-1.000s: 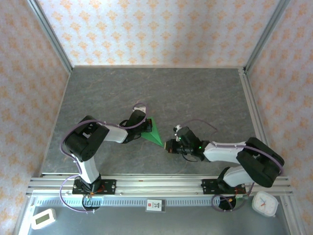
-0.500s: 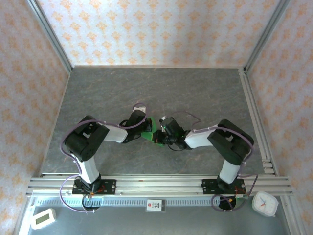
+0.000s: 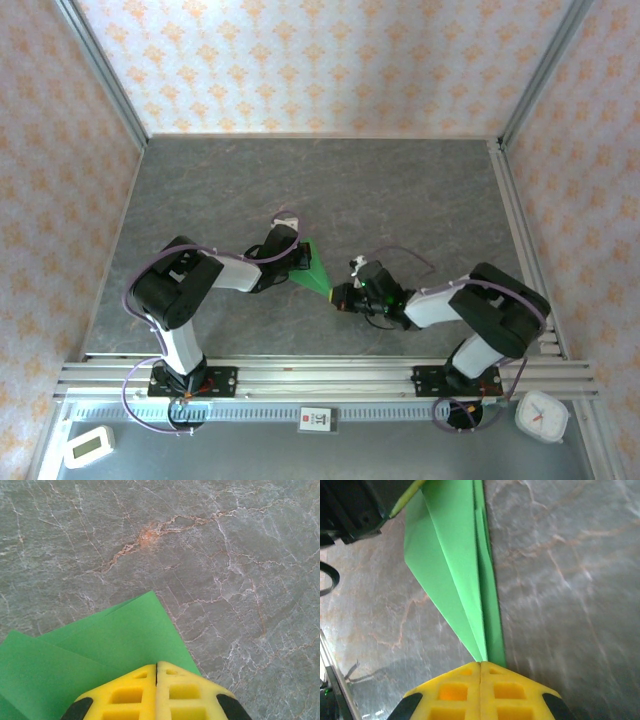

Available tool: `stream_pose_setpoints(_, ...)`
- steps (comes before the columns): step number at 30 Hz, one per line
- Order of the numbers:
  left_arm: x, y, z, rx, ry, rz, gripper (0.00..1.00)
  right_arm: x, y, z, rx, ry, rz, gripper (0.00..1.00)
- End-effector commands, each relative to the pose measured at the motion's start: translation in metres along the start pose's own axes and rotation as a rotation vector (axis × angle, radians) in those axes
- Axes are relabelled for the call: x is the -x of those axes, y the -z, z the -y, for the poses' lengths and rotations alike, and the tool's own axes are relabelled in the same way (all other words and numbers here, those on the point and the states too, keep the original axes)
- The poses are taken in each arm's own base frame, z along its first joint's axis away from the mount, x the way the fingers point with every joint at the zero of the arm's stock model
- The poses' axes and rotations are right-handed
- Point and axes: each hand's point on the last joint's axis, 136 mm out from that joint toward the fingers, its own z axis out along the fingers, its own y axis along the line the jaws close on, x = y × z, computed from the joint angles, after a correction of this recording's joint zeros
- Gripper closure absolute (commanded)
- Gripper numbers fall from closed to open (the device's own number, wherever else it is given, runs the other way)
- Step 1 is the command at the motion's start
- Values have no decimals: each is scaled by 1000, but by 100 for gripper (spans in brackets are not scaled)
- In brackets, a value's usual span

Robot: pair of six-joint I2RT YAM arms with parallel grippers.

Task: Fold a paper plane with a square sheet of paper (pick it up from the middle)
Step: Fourth fold the wing at the center of the table.

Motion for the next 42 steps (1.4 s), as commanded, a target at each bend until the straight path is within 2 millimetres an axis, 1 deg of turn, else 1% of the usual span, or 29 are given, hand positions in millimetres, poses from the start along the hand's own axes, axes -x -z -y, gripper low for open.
stream_pose_setpoints(1,-28,-5,-30,109,-8,-85,100,-35,14,47,-150,-63,-78,100)
stream_pose_setpoints(4,-27,-5,-29,106,-6,-84,100,-19,20,28,-117,-46,-42,100)
stream_pose_setpoints(7,-27,-4,-29,107,-7,-86,100,6,23,-2,-75,-4,2,100)
stream_pose_setpoints(10,-29,-4,-30,108,-4,-88,100,29,20,-31,-38,31,31,100)
stream_pose_setpoints(11,-28,-3,-29,107,-4,-85,100,36,17,-41,-22,38,36,100)
stream_pose_setpoints(14,-28,-3,-30,107,-2,-87,100,51,2,-59,9,51,43,100)
stream_pose_setpoints(17,-28,-3,-29,104,-1,-84,100,63,-17,-68,18,52,50,100)
stream_pose_setpoints(19,-28,-2,-28,102,0,-85,100,66,-31,-66,7,50,40,100)
stream_pose_setpoints(21,-29,-2,-28,101,3,-88,100,64,-42,-60,-10,46,24,100)
stream_pose_setpoints(26,-30,-2,-28,93,7,-89,100,53,-60,-23,-92,19,-7,100)
stream_pose_setpoints(28,-30,-1,-28,91,12,-89,100,49,-60,-13,-102,2,-19,100)
stream_pose_setpoints(30,-30,-1,-27,89,11,-89,100,48,-55,-2,-135,-11,-9,100)
stream_pose_setpoints(32,-26,0,-24,80,13,-78,100,40,-52,11,-170,-28,-33,100)
stream_pose_setpoints(33,-22,1,-21,74,15,-70,100,37,-51,14,-172,-33,-38,100)
stream_pose_setpoints(35,-10,5,-11,50,23,-47,100,32,-49,20,-180,-50,-46,100)
stream_pose_setpoints(38,13,15,8,-4,50,-4,100,26,-47,24,-177,-68,-56,100)
stream_pose_setpoints(40,23,22,20,-42,90,12,100,23,-48,25,-173,-79,-62,100)
stream_pose_setpoints(42,27,28,29,-78,125,17,100,22,-48,27,-175,-86,-66,100)
